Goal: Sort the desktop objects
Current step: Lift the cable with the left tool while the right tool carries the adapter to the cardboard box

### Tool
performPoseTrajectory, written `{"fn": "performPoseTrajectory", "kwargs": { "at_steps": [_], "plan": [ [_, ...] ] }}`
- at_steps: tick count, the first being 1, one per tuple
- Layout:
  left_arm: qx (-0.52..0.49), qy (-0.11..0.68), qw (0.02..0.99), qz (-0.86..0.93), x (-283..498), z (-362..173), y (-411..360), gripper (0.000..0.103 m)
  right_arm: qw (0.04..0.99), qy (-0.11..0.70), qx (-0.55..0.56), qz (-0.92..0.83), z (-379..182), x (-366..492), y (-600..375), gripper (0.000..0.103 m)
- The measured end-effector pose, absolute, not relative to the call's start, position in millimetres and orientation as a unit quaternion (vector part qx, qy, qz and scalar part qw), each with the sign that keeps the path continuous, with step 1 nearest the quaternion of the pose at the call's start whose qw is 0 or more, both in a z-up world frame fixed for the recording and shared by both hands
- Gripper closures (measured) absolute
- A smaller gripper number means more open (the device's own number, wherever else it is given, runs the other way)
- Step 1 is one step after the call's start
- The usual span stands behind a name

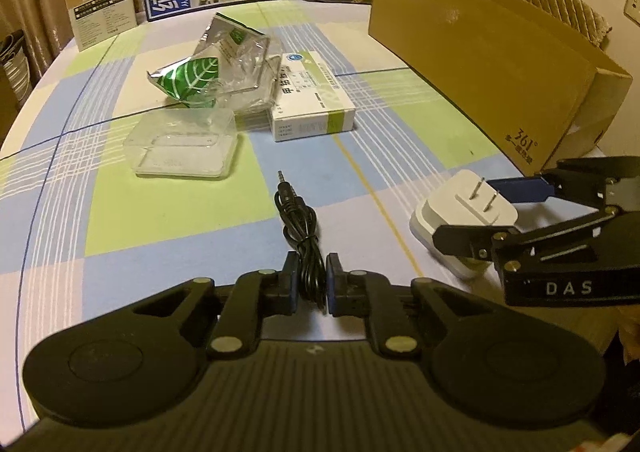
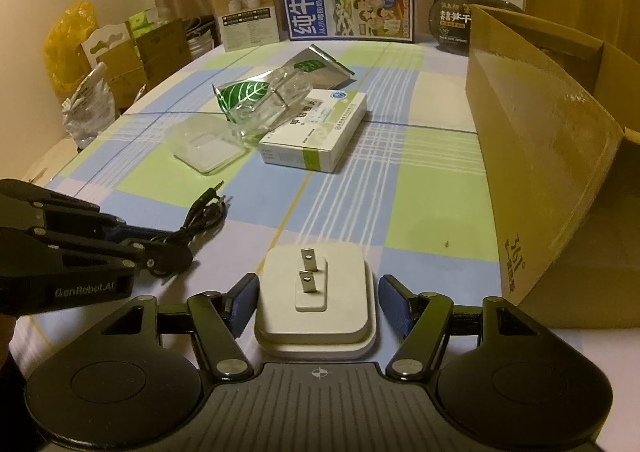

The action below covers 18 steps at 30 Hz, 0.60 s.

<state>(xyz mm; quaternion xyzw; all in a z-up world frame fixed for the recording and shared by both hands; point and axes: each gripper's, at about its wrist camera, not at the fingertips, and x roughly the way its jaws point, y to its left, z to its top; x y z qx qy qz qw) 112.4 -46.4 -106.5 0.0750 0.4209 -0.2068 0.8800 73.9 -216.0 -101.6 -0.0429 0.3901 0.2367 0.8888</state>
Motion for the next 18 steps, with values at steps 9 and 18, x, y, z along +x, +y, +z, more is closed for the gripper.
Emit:
{"fn": "performPoseTrajectory", "kwargs": {
  "at_steps": [9,18],
  "plan": [
    [0.074,0.423,0.879,-0.207,111.5,-107.1,-45.3,0.093,0.888,0.396,-0.062,0.224,-108.1,66.7,-206.0,0.034],
    [0.064,0.413,0.883,-0.213,111.4,-97.2,-46.7,0.094,0.904,0.376,-0.063,0.192,-100.7,64.8,-211.2,0.041]
  ]
}}
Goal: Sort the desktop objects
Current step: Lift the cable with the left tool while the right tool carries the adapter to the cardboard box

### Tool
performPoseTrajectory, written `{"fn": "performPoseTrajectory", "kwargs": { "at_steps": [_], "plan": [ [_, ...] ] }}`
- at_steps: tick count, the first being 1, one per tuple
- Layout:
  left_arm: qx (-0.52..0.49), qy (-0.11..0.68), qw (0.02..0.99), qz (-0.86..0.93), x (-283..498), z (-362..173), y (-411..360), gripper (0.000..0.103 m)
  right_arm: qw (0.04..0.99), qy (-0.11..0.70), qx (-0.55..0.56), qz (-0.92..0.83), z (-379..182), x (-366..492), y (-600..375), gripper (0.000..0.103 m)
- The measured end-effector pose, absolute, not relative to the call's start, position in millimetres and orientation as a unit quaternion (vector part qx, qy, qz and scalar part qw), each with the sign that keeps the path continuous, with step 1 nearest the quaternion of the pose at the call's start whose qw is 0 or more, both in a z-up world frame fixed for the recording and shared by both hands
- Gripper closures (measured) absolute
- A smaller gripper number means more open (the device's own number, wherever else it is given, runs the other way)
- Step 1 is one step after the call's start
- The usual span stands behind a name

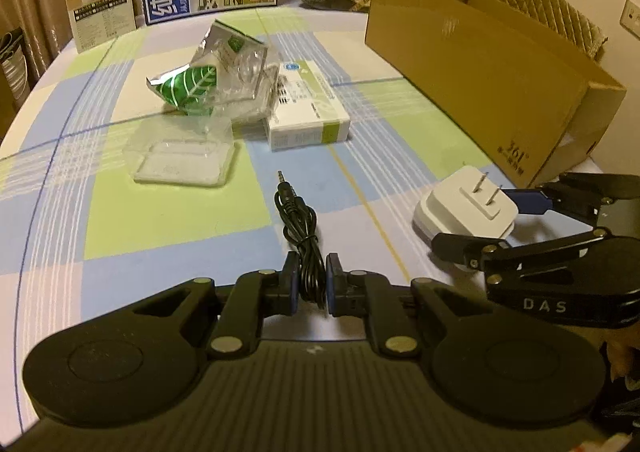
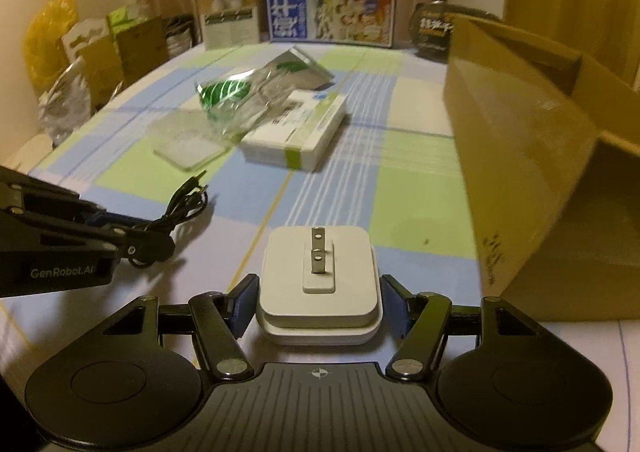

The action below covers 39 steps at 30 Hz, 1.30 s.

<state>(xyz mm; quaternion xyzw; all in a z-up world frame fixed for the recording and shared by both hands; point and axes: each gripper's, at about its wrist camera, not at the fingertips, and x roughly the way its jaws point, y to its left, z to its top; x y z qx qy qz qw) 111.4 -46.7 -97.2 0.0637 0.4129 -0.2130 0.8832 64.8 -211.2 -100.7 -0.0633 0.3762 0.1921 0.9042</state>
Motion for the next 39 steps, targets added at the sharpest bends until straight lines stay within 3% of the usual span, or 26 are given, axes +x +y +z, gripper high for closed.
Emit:
{"fn": "performPoseTrajectory", "kwargs": {
  "at_steps": [22,39],
  "plan": [
    [0.033,0.351,0.910,-0.220,71.5,-5.2,-73.8,0.093,0.931,0.325,0.015,0.167,-10.4,31.2,-242.2,0.041],
    [0.047,0.324,0.903,-0.279,56.7,30.8,-137.4,0.094,0.950,0.286,0.049,0.111,33.6,18.0,-307.2,0.041]
  ]
}}
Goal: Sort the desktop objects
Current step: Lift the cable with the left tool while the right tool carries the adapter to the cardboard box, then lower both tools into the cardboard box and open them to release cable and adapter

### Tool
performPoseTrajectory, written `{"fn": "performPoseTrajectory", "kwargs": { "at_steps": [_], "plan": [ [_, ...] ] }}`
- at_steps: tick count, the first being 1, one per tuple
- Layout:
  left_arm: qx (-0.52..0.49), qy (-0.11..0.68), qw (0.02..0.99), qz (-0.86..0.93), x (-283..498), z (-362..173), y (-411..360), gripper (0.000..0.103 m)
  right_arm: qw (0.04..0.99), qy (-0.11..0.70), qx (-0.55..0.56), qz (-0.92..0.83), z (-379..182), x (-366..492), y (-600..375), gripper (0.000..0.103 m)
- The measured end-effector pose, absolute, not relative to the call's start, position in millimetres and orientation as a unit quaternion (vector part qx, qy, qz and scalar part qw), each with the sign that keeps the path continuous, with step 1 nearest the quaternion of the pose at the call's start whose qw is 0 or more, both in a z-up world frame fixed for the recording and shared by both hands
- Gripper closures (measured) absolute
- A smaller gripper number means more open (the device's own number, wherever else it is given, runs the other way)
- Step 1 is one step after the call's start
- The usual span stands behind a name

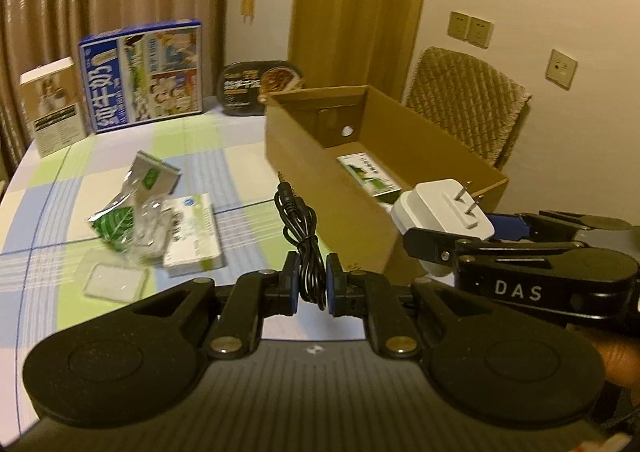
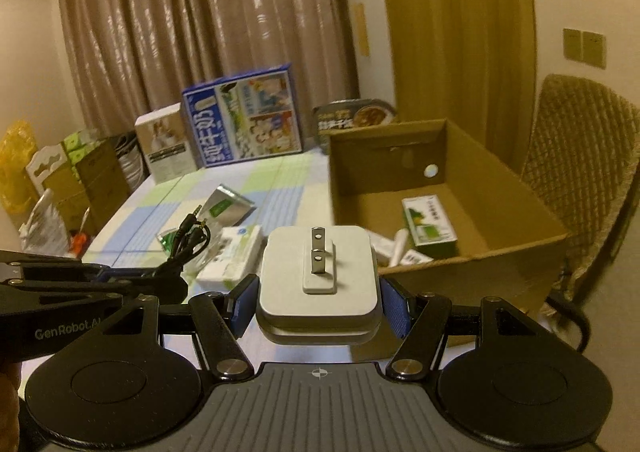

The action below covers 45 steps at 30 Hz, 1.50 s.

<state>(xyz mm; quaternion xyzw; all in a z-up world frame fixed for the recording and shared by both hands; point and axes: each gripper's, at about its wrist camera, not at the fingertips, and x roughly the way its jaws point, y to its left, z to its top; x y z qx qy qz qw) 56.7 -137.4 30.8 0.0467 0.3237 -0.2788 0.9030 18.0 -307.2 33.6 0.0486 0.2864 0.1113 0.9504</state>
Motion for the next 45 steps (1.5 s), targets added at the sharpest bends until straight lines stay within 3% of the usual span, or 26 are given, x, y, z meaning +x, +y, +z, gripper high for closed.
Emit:
{"fn": "performPoseTrajectory", "kwargs": {
  "at_steps": [16,45],
  "plan": [
    [0.064,0.308,0.891,-0.328,79.6,47.3,-209.6,0.094,0.956,0.279,0.064,0.060,46.5,46.8,-370.8,0.041],
    [0.063,0.330,0.874,-0.351,133.6,21.3,-279.6,0.094,0.952,0.298,0.070,0.031,29.8,108.5,-420.0,0.041]
  ]
}}
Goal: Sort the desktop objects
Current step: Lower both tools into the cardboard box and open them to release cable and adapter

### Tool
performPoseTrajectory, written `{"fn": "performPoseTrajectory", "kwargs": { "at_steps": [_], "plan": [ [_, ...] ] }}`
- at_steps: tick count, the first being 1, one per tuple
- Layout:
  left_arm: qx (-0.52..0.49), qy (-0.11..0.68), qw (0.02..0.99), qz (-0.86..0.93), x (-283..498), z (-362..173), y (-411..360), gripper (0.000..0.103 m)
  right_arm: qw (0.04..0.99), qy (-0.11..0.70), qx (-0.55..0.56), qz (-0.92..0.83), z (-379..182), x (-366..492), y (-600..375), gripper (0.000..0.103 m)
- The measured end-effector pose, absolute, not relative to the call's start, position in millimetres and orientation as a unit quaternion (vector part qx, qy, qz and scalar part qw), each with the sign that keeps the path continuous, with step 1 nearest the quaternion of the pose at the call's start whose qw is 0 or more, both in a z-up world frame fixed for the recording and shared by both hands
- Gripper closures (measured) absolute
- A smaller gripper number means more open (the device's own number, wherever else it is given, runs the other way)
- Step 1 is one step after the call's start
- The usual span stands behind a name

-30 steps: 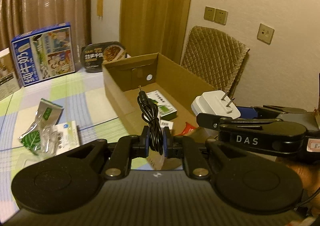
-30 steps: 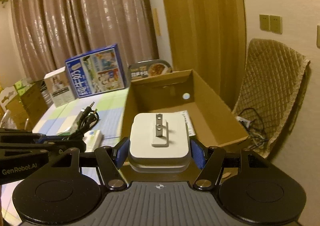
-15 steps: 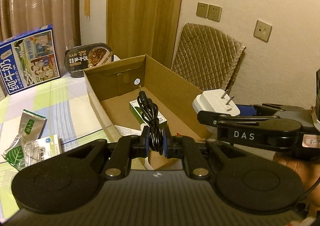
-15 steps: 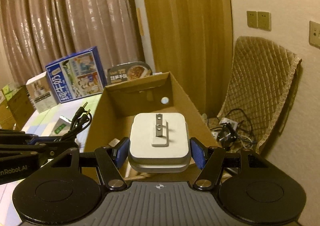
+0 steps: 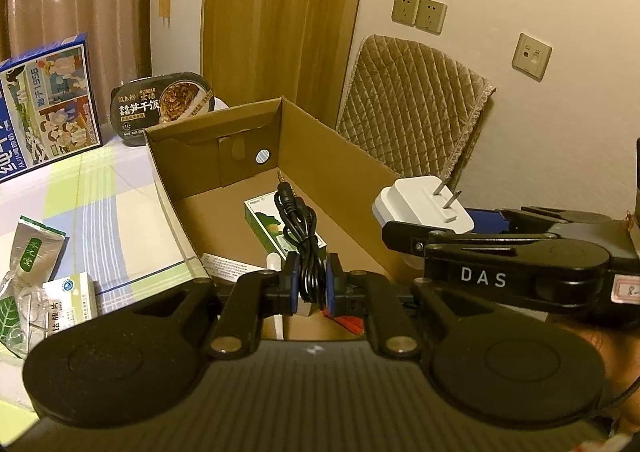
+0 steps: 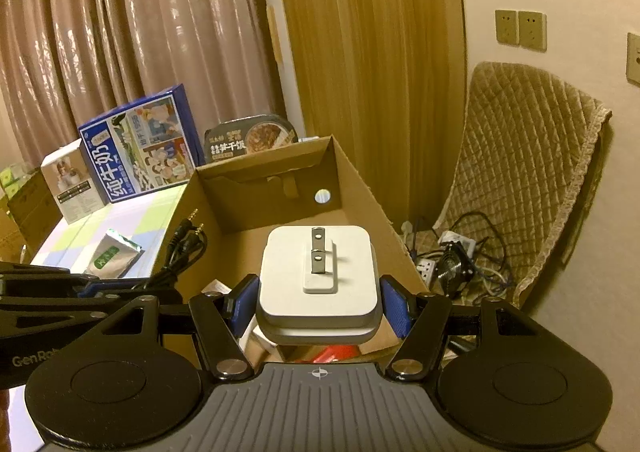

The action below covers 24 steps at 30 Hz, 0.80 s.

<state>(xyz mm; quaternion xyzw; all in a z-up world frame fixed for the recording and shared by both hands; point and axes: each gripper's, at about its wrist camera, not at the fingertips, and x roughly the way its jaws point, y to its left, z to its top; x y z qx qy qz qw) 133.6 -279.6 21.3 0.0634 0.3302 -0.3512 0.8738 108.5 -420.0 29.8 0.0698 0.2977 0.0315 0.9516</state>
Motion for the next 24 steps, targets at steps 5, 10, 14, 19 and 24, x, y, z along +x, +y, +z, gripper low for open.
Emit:
{"fn": "performPoseTrajectory", "kwargs": {
  "at_steps": [5,10,14,19,24],
  "plan": [
    [0.060,0.334,0.873,-0.349,139.2,17.4,-280.5,0.093,0.950,0.302,0.070,0.032,27.5,112.2,-420.8,0.041],
    [0.061,0.336,0.876,-0.342,142.8,13.7,-277.9,0.083,0.950,0.303,0.070,0.031,27.2,112.9,-421.0,0.041],
    [0.064,0.332,0.879,-0.336,138.5,14.2,-269.9,0.083,0.950,0.304,0.069,0.032,26.8,112.8,-421.0,0.041],
    [0.061,0.329,0.884,-0.327,131.7,14.0,-257.2,0.082,0.949,0.306,0.066,0.034,26.3,113.5,-419.5,0.041],
    [0.049,0.326,0.887,-0.321,126.9,16.8,-246.4,0.081,0.949,0.306,0.061,0.042,27.3,118.0,-413.4,0.041]
  ]
}}
